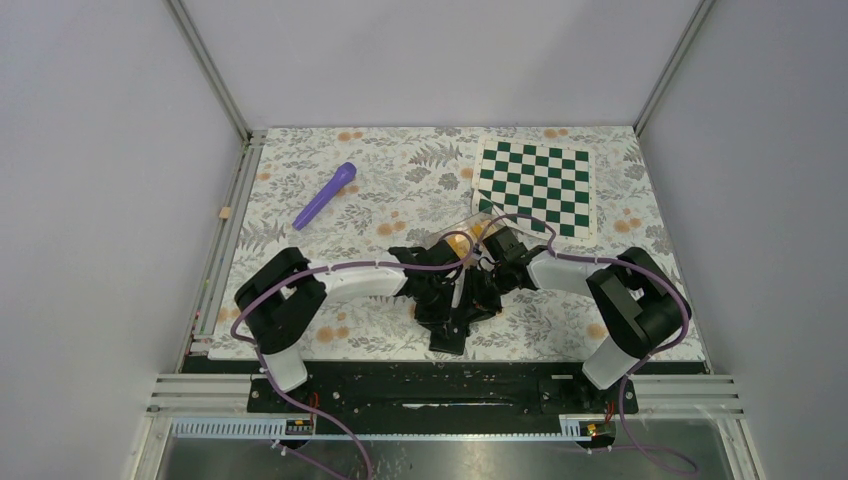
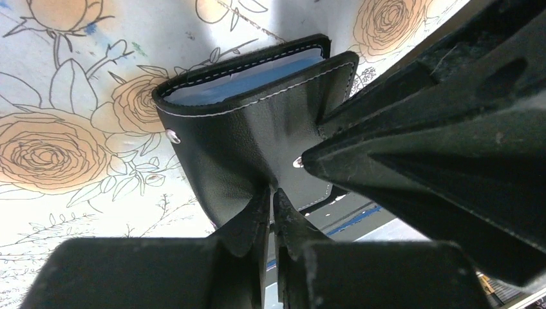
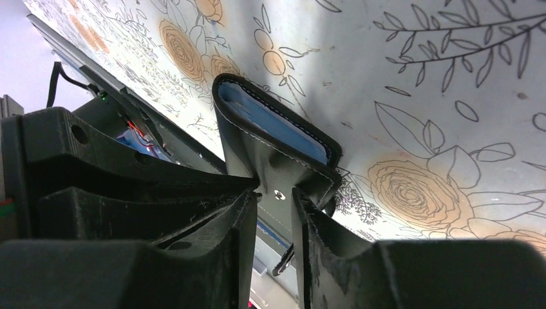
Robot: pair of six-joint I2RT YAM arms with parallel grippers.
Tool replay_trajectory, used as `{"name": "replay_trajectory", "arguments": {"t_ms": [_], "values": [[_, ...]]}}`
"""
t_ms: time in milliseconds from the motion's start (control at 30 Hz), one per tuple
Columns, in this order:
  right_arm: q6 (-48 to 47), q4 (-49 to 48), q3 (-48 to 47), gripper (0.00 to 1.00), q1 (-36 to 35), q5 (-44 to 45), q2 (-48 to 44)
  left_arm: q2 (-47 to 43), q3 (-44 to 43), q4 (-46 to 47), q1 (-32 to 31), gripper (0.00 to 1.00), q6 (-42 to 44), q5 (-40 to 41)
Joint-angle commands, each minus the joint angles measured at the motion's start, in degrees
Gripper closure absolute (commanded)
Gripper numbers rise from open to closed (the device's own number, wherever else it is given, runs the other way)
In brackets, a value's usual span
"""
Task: Put the credit cards into the card holder
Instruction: Close the card holder at the center of the board.
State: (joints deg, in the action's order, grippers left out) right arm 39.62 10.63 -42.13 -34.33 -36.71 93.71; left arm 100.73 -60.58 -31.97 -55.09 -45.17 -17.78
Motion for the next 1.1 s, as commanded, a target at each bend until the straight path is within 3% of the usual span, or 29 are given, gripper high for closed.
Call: {"name": "replay_trajectory", "arguments": {"t_ms": [0,200,467,633,1067], "values": [[0.20,-1.80,-0.26,0.65,-0.64,1.62,0.11,-3.26,-0.67,3.16,-0.48,0.91,0.05,0.48],[-0.01,-0.88,-0.49,0.64,-0.63,2.23,0.31,-6.93,1.66,11.77,0.42,0.76,-3.18,-4.80],[-0.44,-0.02,-0.61,0.64,-0.61,2.61,0.82,-6.28,0.56,13.67,0.33,0.59,-5.10,-5.78],[-0.59,0.22,-0.59,0.64,-0.64,2.82,0.76,-4.39,-0.77,11.23,-0.02,0.59,-4.80,-4.38],[-0.82,0.35,-0.59,0.64,-0.65,2.38,1.06,-2.68,-0.52,10.60,-0.33,0.71,-6.68,0.47]]}}
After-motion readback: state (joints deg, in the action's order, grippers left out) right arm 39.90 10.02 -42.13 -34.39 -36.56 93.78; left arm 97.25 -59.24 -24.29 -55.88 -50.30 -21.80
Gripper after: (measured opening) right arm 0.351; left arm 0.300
